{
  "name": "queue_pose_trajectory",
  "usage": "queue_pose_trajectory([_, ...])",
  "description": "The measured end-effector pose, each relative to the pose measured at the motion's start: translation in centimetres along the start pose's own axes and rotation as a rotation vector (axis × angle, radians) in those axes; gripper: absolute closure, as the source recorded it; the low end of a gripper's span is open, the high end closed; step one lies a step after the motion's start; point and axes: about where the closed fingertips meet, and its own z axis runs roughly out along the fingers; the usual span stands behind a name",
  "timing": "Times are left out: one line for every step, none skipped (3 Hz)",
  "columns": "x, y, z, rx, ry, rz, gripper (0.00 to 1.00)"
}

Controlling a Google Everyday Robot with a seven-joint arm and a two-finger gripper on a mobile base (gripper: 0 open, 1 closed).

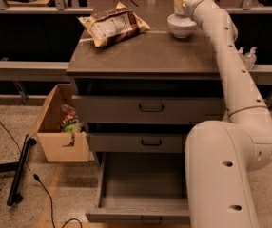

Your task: Place blue plastic bottle into white bowl

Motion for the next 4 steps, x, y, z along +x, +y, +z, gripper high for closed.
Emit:
queue_pose_trajectory([1.3,-0.3,-0.5,-0.019,0.045,0.009,0.84])
queue_pose_trajectory([2.3,0.1,-0.7,-0.047,0.081,0.017,0.61])
queue_pose_trajectory([2.9,0.6,-0.9,-0.075,0.104,0.021,0.38])
queue_pose_trajectory([2.9,1.1,-1.0,-0.102,0.112,0.023,0.13])
